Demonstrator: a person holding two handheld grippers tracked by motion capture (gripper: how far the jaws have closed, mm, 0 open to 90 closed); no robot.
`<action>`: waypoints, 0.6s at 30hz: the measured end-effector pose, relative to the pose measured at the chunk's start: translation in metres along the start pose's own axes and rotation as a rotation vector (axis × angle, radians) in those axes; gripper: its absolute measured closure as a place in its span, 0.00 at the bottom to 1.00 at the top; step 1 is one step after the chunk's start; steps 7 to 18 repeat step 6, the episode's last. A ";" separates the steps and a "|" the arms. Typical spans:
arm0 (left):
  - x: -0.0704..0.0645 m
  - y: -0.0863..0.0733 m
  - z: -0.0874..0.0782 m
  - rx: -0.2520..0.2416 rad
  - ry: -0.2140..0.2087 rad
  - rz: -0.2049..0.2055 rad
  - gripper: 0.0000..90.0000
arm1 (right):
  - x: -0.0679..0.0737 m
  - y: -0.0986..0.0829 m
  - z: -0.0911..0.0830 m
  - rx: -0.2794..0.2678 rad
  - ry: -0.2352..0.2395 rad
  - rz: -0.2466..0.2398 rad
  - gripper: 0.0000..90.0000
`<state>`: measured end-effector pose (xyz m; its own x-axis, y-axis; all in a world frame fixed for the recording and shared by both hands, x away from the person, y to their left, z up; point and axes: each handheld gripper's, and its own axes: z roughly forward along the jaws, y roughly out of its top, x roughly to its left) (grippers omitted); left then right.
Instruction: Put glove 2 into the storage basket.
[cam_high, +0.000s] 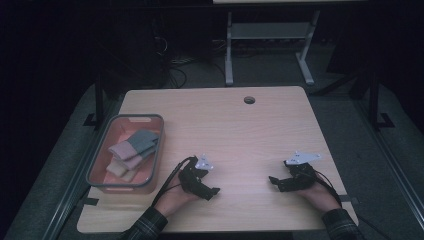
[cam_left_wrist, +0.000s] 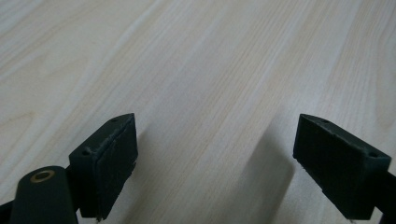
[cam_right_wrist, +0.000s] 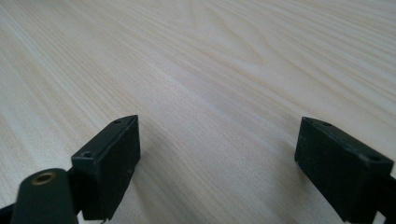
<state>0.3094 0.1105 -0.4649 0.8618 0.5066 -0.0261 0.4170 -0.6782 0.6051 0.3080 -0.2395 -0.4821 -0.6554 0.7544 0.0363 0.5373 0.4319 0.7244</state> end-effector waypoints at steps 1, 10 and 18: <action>0.000 0.000 0.000 0.001 0.002 0.004 0.14 | 0.000 0.000 0.000 0.000 0.000 0.000 0.16; -0.001 -0.001 0.001 -0.006 0.011 0.026 0.14 | 0.000 0.000 0.000 0.000 0.000 0.000 0.16; -0.001 -0.001 0.001 -0.006 0.011 0.026 0.14 | 0.000 0.000 0.000 0.000 0.000 0.000 0.16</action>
